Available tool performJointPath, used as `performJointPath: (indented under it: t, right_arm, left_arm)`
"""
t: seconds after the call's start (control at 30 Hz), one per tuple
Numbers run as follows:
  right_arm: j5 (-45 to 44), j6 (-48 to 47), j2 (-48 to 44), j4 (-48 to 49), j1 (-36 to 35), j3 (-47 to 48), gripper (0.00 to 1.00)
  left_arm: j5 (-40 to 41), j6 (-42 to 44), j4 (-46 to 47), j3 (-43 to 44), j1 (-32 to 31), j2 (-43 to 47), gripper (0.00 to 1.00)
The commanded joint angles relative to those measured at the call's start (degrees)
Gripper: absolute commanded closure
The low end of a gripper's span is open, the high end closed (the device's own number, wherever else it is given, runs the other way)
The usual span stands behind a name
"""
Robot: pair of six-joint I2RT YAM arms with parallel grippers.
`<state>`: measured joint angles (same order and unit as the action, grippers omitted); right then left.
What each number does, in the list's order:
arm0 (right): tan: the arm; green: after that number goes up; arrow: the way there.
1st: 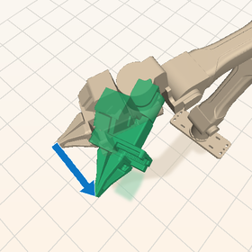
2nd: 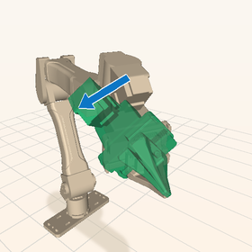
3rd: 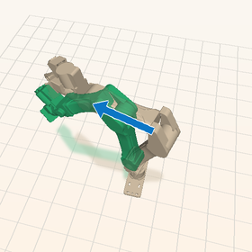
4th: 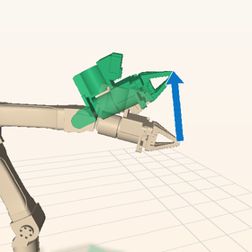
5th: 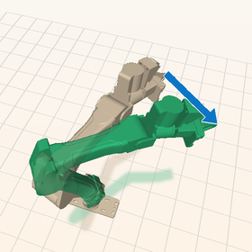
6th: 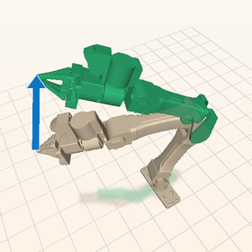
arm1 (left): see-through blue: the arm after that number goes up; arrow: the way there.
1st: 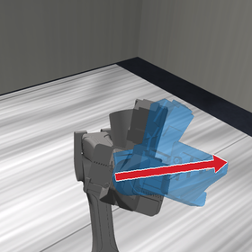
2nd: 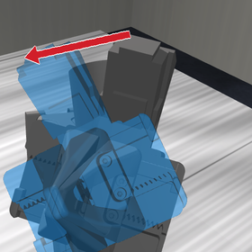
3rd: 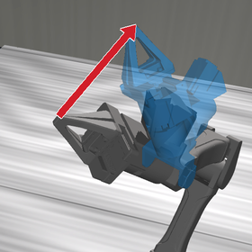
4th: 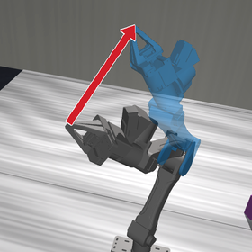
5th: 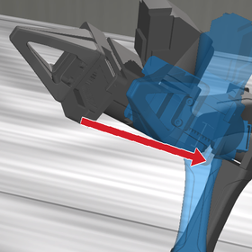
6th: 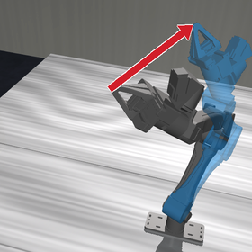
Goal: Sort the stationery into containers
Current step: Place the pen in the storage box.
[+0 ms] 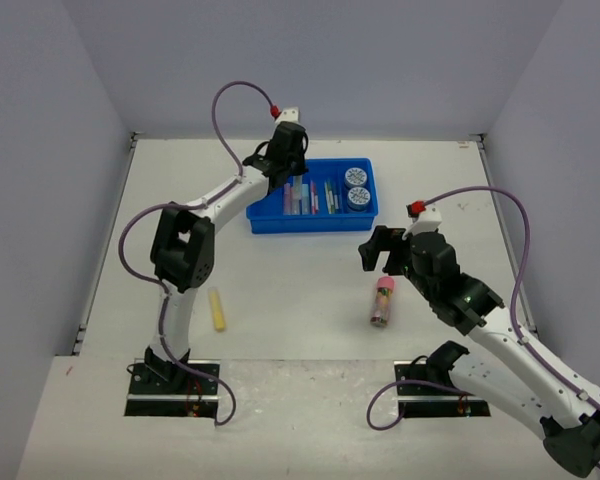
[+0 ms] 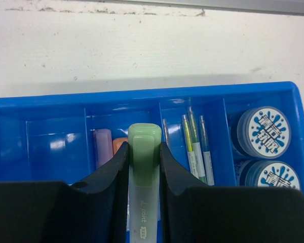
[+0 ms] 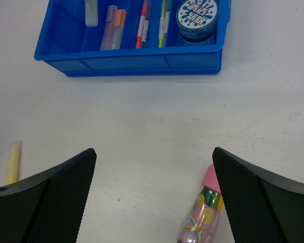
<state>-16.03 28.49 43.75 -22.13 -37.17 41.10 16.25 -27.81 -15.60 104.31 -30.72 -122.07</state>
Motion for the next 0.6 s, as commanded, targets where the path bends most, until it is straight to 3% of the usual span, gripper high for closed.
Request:
performJointPath:
  t: [0.0,0.1,0.17,0.37,0.47,0.53,0.57]
  right_arm:
    - [-1.48,0.16,-0.42,1.8,0.23,-0.23,0.01]
    - [-1.29,0.16,-0.35,1.75,0.24,-0.23,0.01]
    - [-1.25,0.07,-0.19,1.77,0.17,-0.2,0.01]
    - [-1.1,0.07,0.12,1.83,0.17,-0.06,0.01]
    - [-1.02,0.07,0.36,1.75,0.17,-0.06,0.01]
    - [-0.93,-0.01,0.29,1.74,0.17,-0.14,0.01]
    - [-0.94,0.0,0.27,1.74,0.17,-0.14,0.01]
  left_arm:
    - [1.1,2.26,1.27,4.13,0.68,-2.4,0.9]
    - [0.6,2.49,1.8,4.03,0.9,-2.72,0.57]
    - [0.56,1.97,0.96,4.12,0.92,-2.42,0.5]
    - [0.68,1.63,0.02,2.49,0.64,2.71,0.46]
    - [4.5,1.6,-1.85,-2.72,-0.3,11.01,0.3]
    - [8.52,-0.79,-4.7,-8.35,-1.37,18.02,0.05]
    - [10.03,-2.49,-6.76,-11.72,-1.45,21.47,0.02]
